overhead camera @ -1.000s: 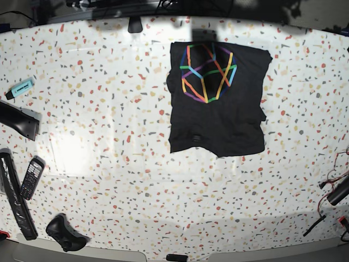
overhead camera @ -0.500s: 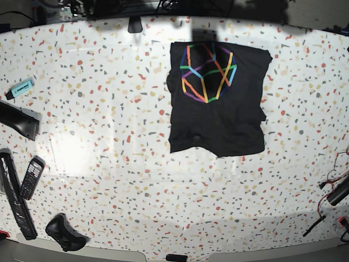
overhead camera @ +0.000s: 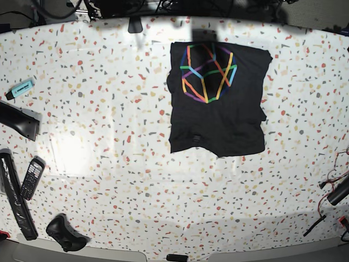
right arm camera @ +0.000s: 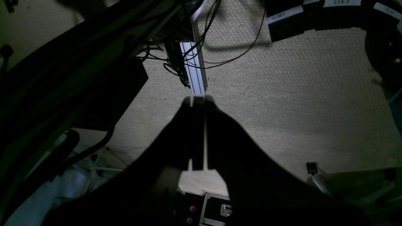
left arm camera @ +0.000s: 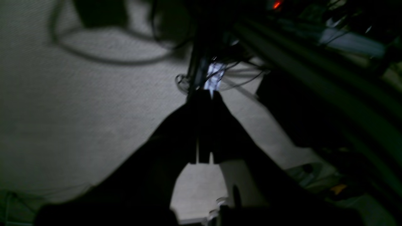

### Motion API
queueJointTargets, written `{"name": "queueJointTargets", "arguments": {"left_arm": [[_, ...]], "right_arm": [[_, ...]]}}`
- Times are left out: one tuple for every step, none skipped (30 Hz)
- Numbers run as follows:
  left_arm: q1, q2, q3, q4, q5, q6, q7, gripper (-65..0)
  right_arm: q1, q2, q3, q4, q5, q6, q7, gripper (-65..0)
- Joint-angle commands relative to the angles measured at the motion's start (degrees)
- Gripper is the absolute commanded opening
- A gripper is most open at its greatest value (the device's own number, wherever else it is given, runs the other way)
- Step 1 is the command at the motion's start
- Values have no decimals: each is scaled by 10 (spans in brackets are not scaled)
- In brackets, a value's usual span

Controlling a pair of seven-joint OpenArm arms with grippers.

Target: Fold the T-shirt properly

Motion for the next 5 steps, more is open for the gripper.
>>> {"name": "queueJointTargets", "arguments": {"left_arm": [[3, -3, -1, 2, -1, -2, 0, -650], [3, -3, -1, 2, -1, -2, 0, -650], [3, -3, -1, 2, -1, -2, 1, -650], [3, -3, -1, 2, -2, -2, 2, -650], [3, -3, -1, 2, -2, -2, 2, -650]], "right_arm": [[19, -4, 0, 9, 0, 2, -2, -650], [19, -5, 0, 9, 0, 2, -3, -650], [19, -6, 0, 9, 0, 2, -3, -650], [19, -7, 0, 9, 0, 2, -6, -650], [19, -7, 0, 9, 1, 2, -7, -650]]}}
